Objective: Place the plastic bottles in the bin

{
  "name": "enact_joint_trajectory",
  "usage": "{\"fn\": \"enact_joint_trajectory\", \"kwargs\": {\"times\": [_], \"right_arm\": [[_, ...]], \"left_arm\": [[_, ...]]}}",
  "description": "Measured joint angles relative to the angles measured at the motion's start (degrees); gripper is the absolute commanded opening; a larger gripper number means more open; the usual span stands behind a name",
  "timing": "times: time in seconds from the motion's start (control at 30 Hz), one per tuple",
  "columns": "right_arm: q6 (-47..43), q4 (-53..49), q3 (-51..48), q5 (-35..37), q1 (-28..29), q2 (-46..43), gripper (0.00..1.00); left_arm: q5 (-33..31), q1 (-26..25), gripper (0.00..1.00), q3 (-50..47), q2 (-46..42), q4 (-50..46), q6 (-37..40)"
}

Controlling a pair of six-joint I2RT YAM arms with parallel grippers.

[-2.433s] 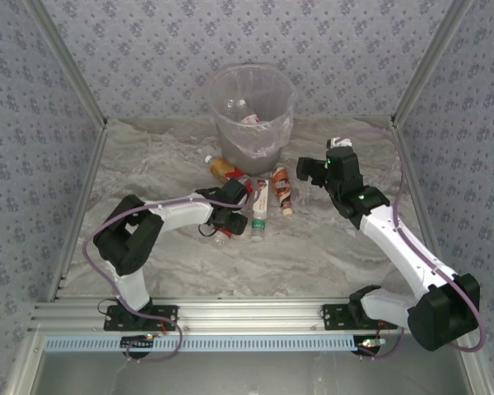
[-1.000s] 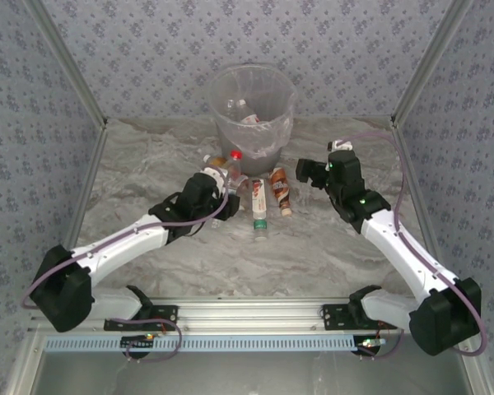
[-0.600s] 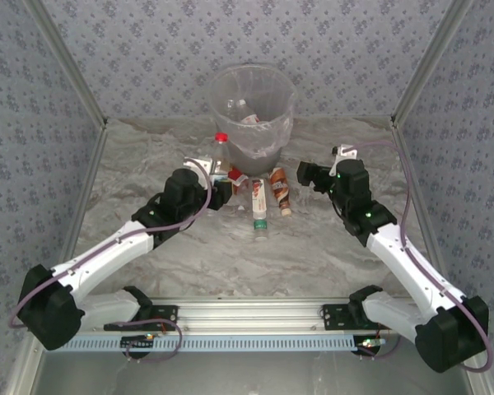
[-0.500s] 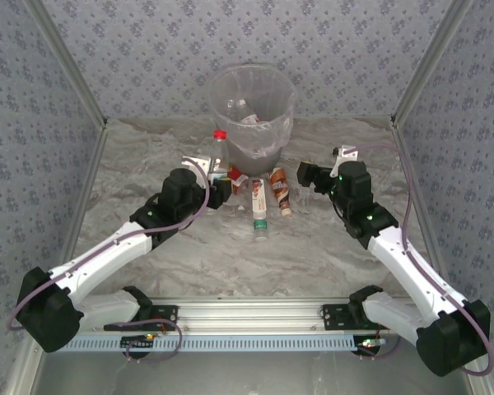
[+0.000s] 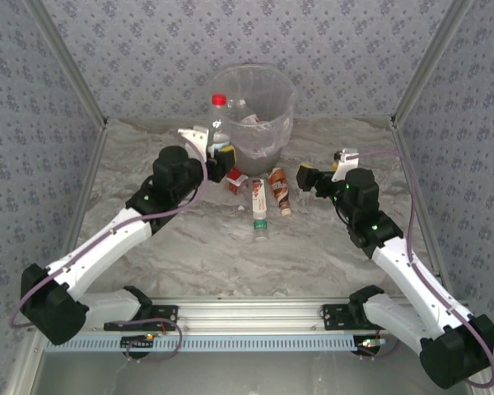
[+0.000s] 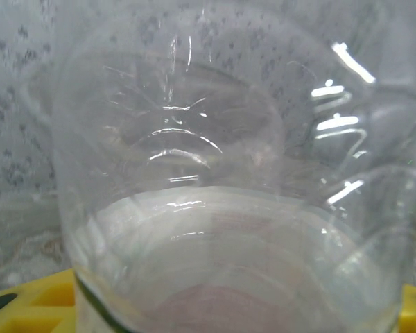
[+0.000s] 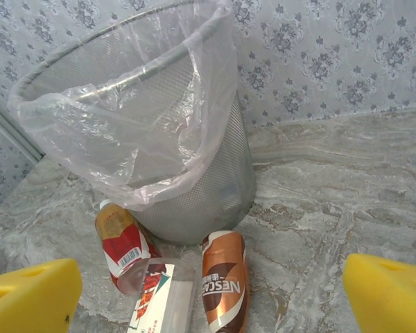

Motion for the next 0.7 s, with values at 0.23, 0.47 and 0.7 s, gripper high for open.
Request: {"fn": "enact_joint_trajectory", "kwargs": {"times": [0.23, 0.47, 0.7], "right_arm": [[-0.7, -0.1, -0.1, 0.0, 0.0, -2.0, 0.99], [-1.9, -1.2, -0.1, 0.0, 0.0, -4.4, 0.99], [-2.3, -1.9, -0.1, 0.0, 0.0, -4.9, 0.99]], "left_arm": [[2.5, 0.2, 0.57, 9.2, 7.0, 2.1, 4.9], [3.3, 1.0, 0.56, 21.7, 15.5, -1.2, 8.3], [3.3, 2.2, 0.56, 31.2, 22.4, -4.8, 9.9]]}}
